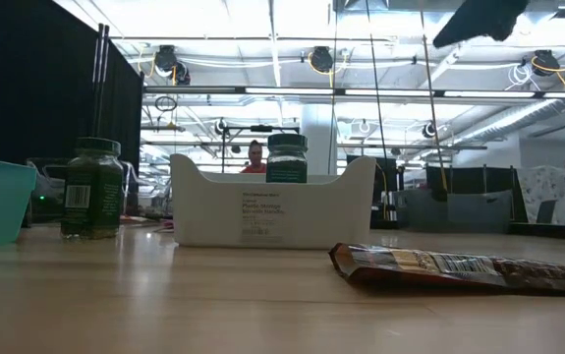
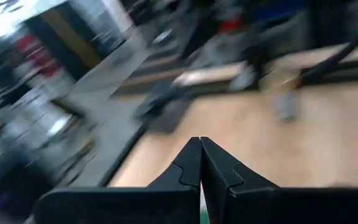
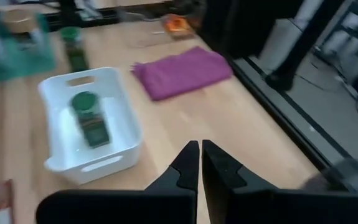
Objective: Sort spices by type
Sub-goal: Put the orange seasoning bag into the transparent bin
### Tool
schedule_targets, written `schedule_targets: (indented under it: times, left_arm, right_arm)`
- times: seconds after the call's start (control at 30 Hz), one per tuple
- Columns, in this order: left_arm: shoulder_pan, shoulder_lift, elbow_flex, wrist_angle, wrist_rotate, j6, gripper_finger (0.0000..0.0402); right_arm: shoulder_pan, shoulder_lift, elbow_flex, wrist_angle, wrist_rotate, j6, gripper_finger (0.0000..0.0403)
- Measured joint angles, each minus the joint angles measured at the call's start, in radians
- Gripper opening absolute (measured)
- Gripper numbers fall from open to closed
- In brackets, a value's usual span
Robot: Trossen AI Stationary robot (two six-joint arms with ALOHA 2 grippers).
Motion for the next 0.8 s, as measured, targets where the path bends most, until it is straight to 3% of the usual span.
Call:
schedule_targets:
  times: [0.13,0.27,0.43,0.67,0.8]
  left_arm:
    - [-0.036,0.038,0.0,0.173,0.093,0.08,0.0004]
    - [-0.051,0.107,0.014,0.202,0.179,-0.008,0.0004]
    - [-0.042,0.237,0.095,0.198,0.284,-0.085,0.0004]
    - [-0.022,0.398,0.286,-0.09,0.354,-0.199,0.0004]
    - [-0.015,0.47,0.298,-0.256,0.451,-0.294,0.0005]
  right_arm:
    - [0.132,0.008,0.0,0.007,0.07,0.023,0.0]
    - [0.275,0.002,0.0,0.007,0.182,0.048,0.0]
    - [0.379,0.006,0.0,0.067,0.2,-0.002,0.0]
    - [0.418,0.019,0.0,0.094,0.201,-0.008,0.0]
    - [0.418,0.036,0.0,0.068,0.207,0.035,0.0]
